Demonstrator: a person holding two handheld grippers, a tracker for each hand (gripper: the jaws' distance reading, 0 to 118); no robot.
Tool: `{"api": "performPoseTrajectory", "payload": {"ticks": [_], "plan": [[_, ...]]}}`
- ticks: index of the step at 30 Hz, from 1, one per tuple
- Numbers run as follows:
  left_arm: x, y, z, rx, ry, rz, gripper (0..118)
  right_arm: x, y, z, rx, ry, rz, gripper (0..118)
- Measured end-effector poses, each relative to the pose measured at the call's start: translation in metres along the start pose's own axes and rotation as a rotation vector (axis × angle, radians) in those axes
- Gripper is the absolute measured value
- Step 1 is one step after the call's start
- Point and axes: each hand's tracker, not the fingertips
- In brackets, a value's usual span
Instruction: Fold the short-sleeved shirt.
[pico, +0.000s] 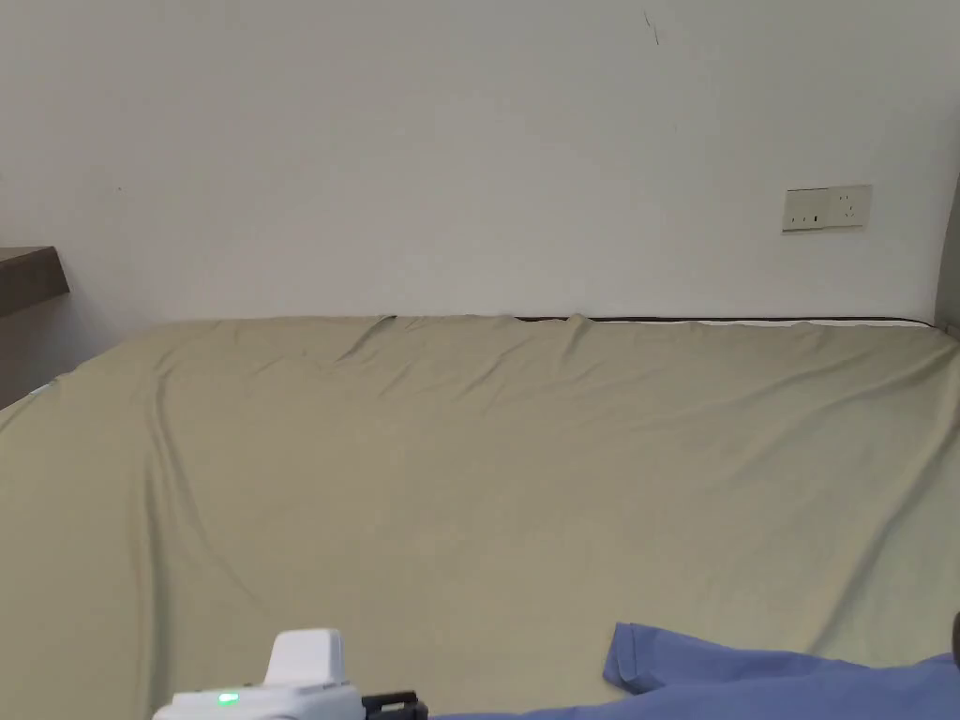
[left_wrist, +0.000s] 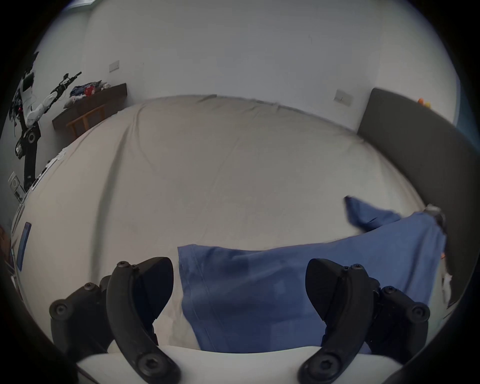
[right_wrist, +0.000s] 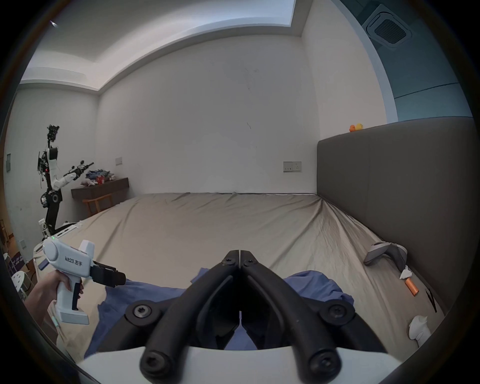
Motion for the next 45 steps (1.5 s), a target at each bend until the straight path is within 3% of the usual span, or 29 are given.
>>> {"api": "performPoseTrajectory", "payload": {"ticks": [2,3,7,8,12,14,16,18,23,25,30,31,32,33,34,35,37,43,45], "plan": [[-0.004,-0.007,-0.017,-0.057,0.044,0.018,102,0.004,-0.006,-0.011,-0.064,-0.009,-0.039,0],[-0.008,-0.008,-0.026,-0.065,0.047,0.024,102,0.005,-0.007,-0.015,-0.031,-0.005,-0.010,0],[-0.009,-0.017,-0.034,-0.084,0.041,0.022,98,0.006,-0.012,-0.029,-0.061,0.003,-0.033,0],[-0.005,-0.017,-0.031,-0.070,0.057,-0.009,89,0.005,-0.013,-0.032,-0.067,0.005,-0.032,0],[0.008,-0.010,-0.019,-0.082,0.005,-0.067,29,0.004,-0.017,-0.033,-0.084,0.013,-0.021,0],[0.016,-0.007,-0.016,-0.084,0.003,-0.094,16,0.006,-0.018,-0.031,-0.085,0.019,-0.037,0],[0.023,-0.007,-0.019,-0.096,-0.003,-0.113,15,0.008,-0.018,-0.027,-0.088,0.023,-0.049,0],[0.026,-0.007,-0.018,-0.105,-0.033,-0.122,4,0.011,-0.018,-0.024,-0.087,0.017,-0.053,0],[0.031,-0.003,-0.011,-0.119,-0.023,-0.174,3,0.019,-0.011,-0.018,-0.075,-0.011,-0.039,0],[0.027,-0.006,-0.023,-0.184,-0.033,-0.113,3,0.024,-0.010,-0.020,-0.068,-0.013,-0.065,0],[0.011,-0.004,-0.026,-0.153,-0.087,-0.017,3,0.043,-0.002,-0.033,-0.095,-0.026,-0.060,0],[0.008,-0.003,-0.027,-0.158,-0.099,-0.018,3,0.051,0.001,-0.040,-0.120,-0.023,-0.054,5],[0.006,-0.002,-0.027,-0.164,-0.110,-0.022,3,0.059,0.004,-0.049,-0.170,-0.014,-0.061,23],[0.004,-0.001,-0.027,-0.172,-0.119,-0.020,3,0.068,0.007,-0.060,-0.222,0.013,-0.099,68],[0.004,0.000,-0.028,-0.175,-0.120,-0.014,3,0.078,0.009,-0.075,-0.307,0.037,-0.127,103],[0.005,-0.001,-0.029,-0.176,-0.120,-0.025,3,0.087,0.014,-0.091,-0.357,0.039,-0.101,118],[0.011,-0.003,-0.028,-0.163,-0.103,-0.083,3,0.102,0.021,-0.118,-0.393,0.018,-0.006,109],[0.026,-0.007,-0.030,-0.136,-0.046,-0.124,3,0.137,0.017,-0.210,-0.698,0.042,-0.016,110],[0.031,-0.008,-0.030,-0.128,-0.023,-0.137,3,0.149,0.007,-0.234,-0.753,0.007,-0.026,110]]}}
